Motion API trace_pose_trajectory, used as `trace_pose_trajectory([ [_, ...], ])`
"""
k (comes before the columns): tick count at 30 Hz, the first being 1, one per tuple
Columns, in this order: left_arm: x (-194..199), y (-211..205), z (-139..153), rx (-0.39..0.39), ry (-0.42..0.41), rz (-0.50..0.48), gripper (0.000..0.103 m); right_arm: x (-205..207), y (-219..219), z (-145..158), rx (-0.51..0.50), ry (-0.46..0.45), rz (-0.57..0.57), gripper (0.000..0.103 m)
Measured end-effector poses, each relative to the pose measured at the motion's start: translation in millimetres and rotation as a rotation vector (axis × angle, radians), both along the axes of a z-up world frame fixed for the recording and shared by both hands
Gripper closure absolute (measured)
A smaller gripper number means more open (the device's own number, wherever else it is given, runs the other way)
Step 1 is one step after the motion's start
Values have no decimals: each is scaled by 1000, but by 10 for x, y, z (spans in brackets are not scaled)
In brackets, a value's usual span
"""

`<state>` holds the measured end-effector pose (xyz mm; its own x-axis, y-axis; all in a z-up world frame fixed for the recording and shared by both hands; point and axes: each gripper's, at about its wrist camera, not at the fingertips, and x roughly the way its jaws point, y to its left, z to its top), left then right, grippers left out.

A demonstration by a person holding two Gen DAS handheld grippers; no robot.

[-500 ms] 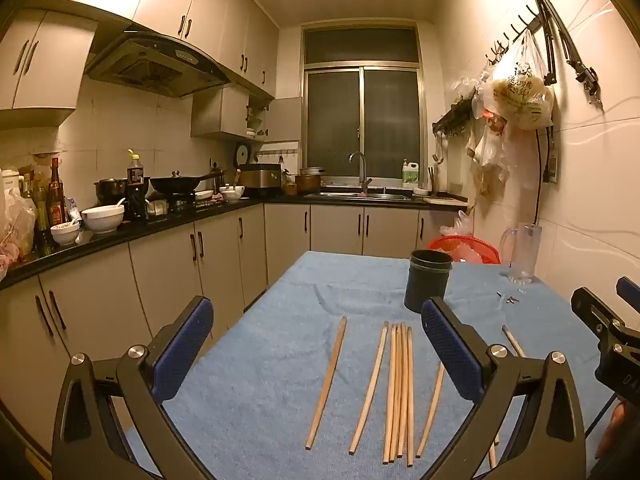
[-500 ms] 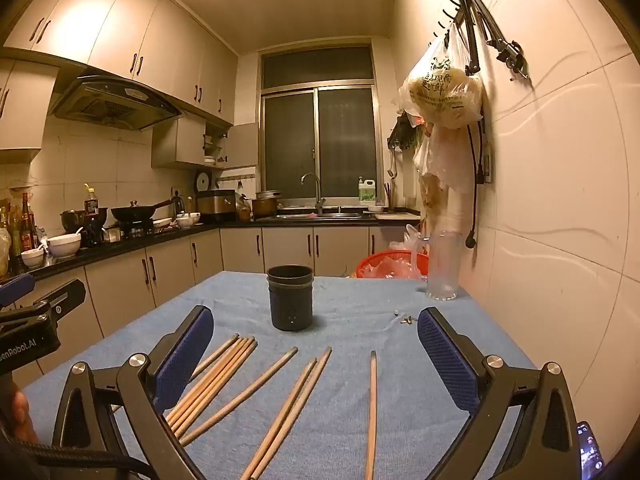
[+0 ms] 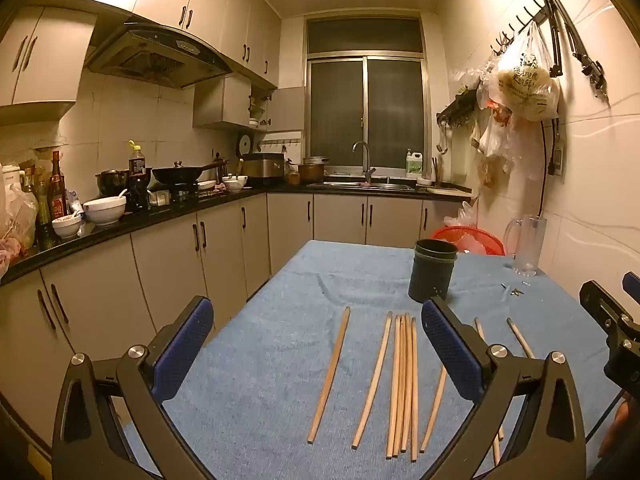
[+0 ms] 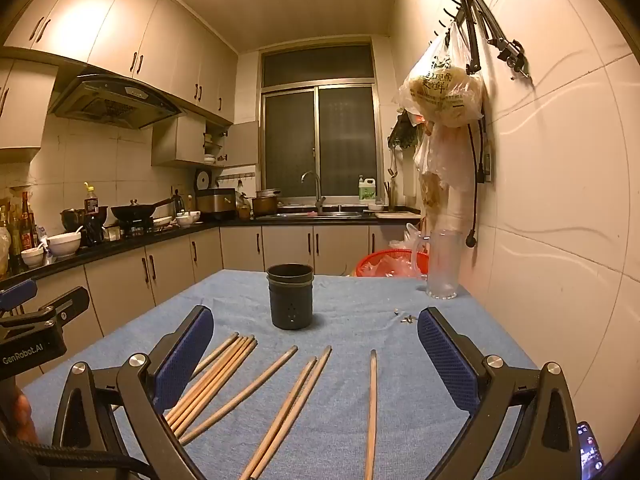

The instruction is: Organize utensils

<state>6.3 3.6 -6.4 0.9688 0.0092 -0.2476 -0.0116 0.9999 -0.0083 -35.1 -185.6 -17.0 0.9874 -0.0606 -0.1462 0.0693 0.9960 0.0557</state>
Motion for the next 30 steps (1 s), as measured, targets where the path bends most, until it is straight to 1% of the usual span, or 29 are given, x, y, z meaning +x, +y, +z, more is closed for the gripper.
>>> trace_pose_trajectory([
  [5,-2,4,12,1,0,3,0,20,-30,-22,-2,5,4,0],
  [11,5,41,24,-10,3,-11,0,61,29,-5,-14,13,3,0],
  [13,8,52,19,-10,-1,-2,0,59,38,-3,-15,15,1,0],
  [15,-15,72,6,-20,-15,1,0,58,43,-5,-15,16,-2,0],
  [21,-15,131,-1,-51,-21,-11,0,55,73,-7,-22,20,-9,0],
  [26,14,127,2,-47,-19,4,0,37,83,7,-25,16,-13,0],
  [30,49,126,-4,-63,-12,9,0,36,79,10,-25,17,-11,0],
])
